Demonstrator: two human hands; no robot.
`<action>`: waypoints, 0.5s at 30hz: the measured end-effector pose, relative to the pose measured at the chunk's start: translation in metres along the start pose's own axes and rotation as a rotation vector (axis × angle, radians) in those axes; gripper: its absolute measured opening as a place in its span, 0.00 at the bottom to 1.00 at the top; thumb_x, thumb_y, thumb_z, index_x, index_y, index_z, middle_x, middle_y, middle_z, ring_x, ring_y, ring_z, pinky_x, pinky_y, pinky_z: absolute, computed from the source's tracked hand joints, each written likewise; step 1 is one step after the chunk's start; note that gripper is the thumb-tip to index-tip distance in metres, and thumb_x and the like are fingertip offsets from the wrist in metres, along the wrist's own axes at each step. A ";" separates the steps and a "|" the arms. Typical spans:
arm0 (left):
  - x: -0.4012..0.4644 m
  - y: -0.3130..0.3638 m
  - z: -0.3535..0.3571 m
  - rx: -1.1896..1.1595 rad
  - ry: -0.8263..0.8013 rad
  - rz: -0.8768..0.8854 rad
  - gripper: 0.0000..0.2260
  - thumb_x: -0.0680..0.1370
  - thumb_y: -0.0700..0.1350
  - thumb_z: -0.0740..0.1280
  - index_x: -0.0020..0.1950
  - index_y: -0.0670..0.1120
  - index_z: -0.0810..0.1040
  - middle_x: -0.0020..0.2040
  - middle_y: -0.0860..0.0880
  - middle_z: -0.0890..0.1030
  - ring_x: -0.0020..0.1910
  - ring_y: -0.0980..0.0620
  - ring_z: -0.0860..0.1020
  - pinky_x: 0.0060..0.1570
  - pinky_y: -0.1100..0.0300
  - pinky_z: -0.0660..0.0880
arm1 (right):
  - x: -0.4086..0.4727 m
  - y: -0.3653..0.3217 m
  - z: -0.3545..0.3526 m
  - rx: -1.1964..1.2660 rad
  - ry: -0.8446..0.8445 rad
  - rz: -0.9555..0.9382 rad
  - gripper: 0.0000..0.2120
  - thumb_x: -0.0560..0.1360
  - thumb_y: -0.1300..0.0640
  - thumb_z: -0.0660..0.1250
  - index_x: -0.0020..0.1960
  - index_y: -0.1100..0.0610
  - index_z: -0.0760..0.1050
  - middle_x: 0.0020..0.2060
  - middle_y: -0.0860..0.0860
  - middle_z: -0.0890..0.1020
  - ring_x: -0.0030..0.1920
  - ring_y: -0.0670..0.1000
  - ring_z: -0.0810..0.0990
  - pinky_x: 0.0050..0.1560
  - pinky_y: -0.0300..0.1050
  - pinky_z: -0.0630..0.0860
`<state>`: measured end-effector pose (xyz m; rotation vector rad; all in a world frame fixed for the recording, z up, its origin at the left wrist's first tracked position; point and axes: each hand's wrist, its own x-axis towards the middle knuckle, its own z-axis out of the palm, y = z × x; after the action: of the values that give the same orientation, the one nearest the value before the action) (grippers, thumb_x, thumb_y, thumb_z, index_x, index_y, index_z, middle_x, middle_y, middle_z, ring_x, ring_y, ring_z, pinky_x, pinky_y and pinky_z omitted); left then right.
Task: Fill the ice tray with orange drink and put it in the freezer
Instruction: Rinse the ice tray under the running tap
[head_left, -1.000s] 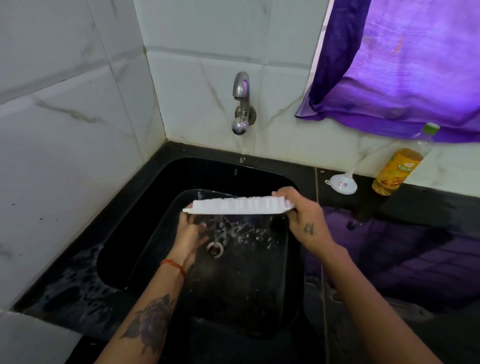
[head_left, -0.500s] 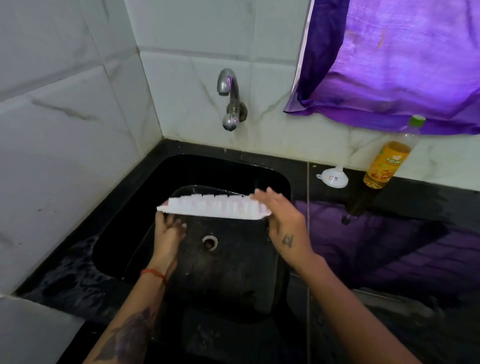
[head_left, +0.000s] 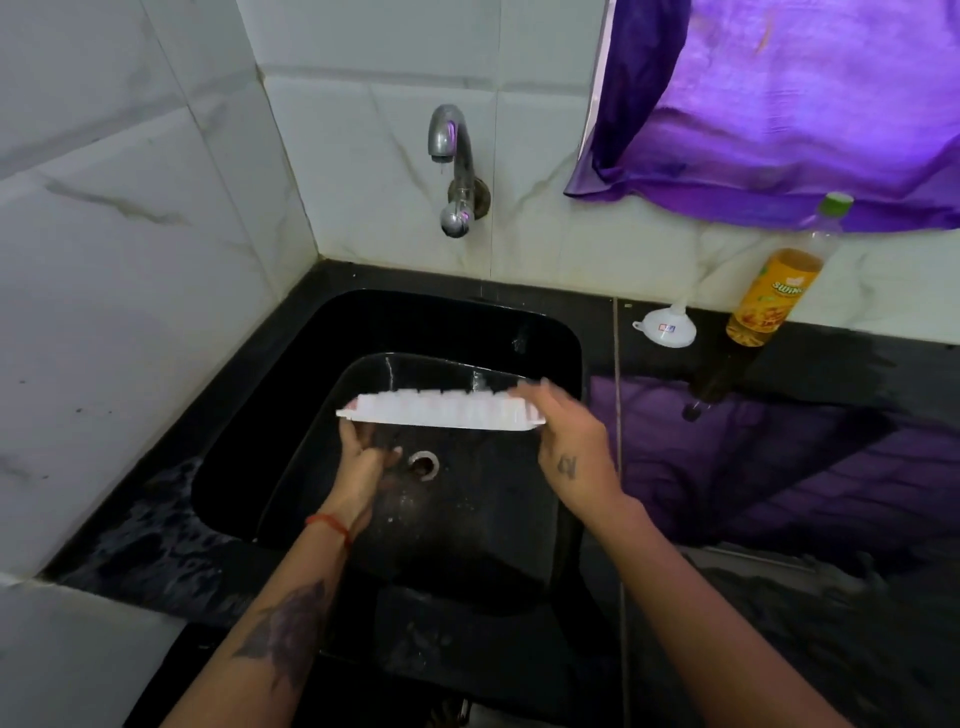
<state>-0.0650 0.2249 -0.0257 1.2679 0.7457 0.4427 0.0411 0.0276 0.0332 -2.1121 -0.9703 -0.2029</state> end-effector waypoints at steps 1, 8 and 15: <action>-0.003 -0.003 0.000 0.023 0.003 -0.051 0.38 0.74 0.25 0.58 0.74 0.58 0.53 0.72 0.53 0.66 0.67 0.44 0.71 0.41 0.58 0.78 | -0.005 0.007 -0.002 -0.016 -0.116 0.112 0.23 0.68 0.75 0.59 0.55 0.54 0.76 0.44 0.57 0.83 0.50 0.60 0.81 0.49 0.42 0.73; -0.025 0.000 0.025 0.114 0.125 0.020 0.31 0.73 0.33 0.66 0.71 0.55 0.62 0.60 0.42 0.78 0.57 0.42 0.78 0.58 0.43 0.73 | -0.013 0.040 -0.042 0.162 -0.167 0.281 0.21 0.70 0.65 0.68 0.60 0.49 0.70 0.47 0.54 0.81 0.47 0.54 0.79 0.44 0.39 0.71; -0.066 0.019 0.097 0.555 0.133 0.146 0.19 0.74 0.43 0.69 0.64 0.52 0.74 0.44 0.52 0.79 0.45 0.51 0.79 0.44 0.55 0.76 | -0.047 0.104 -0.142 0.407 -0.077 0.623 0.14 0.68 0.59 0.74 0.50 0.53 0.73 0.41 0.50 0.79 0.42 0.51 0.80 0.39 0.46 0.78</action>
<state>-0.0391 0.1183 0.0201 1.8337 0.9287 0.4572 0.1045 -0.1420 0.0473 -1.9383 -0.3167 0.3625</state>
